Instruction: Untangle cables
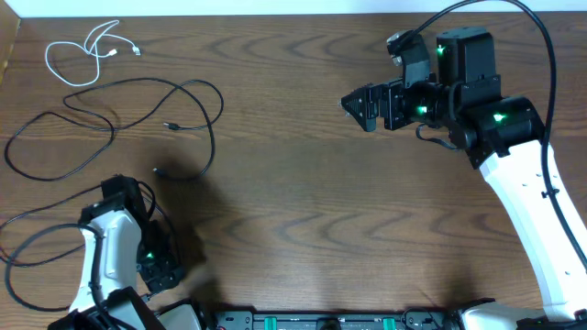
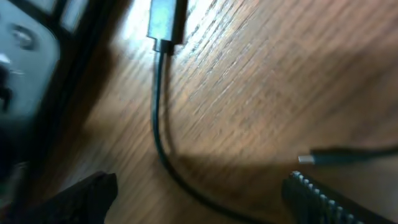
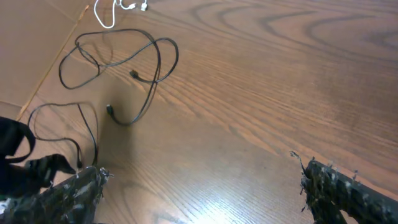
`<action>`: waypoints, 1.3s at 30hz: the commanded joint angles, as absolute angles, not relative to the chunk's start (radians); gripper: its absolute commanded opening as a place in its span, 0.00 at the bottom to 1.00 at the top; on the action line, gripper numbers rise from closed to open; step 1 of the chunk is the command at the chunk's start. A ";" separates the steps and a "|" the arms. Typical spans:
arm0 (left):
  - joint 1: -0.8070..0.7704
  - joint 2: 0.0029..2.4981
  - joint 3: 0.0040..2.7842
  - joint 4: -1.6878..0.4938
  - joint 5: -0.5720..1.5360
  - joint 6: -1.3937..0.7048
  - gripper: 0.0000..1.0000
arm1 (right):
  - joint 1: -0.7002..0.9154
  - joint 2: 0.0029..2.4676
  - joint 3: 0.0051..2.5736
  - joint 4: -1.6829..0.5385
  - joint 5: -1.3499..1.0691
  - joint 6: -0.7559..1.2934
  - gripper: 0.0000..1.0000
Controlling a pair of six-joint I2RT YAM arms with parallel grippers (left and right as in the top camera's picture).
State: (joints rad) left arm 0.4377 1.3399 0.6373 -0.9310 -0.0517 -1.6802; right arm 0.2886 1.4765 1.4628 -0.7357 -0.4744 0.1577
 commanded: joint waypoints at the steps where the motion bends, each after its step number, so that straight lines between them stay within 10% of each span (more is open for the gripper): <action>1: 0.442 1.343 0.575 -0.869 -0.062 -1.745 0.90 | 0.290 1.472 1.477 -0.733 -0.481 0.171 0.99; 11: 0.442 1.343 0.519 -0.791 -0.155 -1.792 0.90 | 0.289 1.472 1.477 -0.736 -0.481 0.171 0.99; 16: 0.442 1.343 0.500 -0.787 -0.132 -1.762 0.65 | 0.290 1.472 1.477 -0.725 -0.481 0.171 0.99; 23: 0.442 1.343 0.450 -0.765 -0.125 -1.748 0.60 | 0.290 1.472 1.477 -0.722 -0.481 0.172 0.99; 30: 0.442 1.343 0.444 -0.709 -0.125 -1.643 0.22 | 0.290 1.472 1.477 -0.727 -0.481 0.172 0.99; 39: 0.442 1.342 0.447 -0.675 -0.125 -1.532 0.08 | 0.290 1.472 1.477 -0.728 -0.481 0.172 0.99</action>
